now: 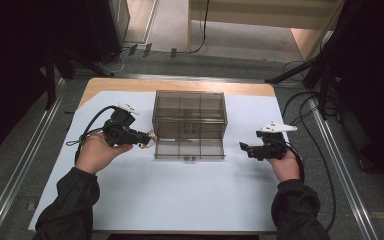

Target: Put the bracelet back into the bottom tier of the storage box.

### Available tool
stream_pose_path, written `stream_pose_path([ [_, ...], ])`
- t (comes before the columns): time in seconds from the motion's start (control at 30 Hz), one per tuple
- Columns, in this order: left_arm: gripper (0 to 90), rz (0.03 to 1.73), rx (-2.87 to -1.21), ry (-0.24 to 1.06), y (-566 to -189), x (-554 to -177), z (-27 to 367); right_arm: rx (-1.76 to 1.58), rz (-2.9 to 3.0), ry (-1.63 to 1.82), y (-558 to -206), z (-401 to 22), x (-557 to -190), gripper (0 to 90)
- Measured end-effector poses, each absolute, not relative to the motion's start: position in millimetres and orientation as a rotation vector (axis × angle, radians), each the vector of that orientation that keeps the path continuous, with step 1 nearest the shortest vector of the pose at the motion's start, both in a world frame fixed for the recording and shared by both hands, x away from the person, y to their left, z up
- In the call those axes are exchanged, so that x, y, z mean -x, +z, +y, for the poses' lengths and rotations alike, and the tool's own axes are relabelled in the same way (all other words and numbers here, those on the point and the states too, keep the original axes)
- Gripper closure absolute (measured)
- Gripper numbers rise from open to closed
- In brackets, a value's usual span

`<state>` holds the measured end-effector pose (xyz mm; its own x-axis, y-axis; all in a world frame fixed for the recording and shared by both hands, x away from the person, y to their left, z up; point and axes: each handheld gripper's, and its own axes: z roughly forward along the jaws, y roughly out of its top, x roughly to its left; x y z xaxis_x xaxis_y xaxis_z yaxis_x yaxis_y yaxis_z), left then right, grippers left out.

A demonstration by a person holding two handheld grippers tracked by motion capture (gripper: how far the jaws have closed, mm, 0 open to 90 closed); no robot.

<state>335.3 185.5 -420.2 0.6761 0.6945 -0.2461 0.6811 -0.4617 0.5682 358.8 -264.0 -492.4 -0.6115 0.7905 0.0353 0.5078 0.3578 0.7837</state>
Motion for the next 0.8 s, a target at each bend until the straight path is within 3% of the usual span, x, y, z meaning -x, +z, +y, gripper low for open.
stream_pose_path([
  [0.8,82.4,1.050,-2.315,0.037,-442.7,-349.9,149.6,-1.154,2.274,1.113,-493.1,-269.0,-355.4,18.5],
])
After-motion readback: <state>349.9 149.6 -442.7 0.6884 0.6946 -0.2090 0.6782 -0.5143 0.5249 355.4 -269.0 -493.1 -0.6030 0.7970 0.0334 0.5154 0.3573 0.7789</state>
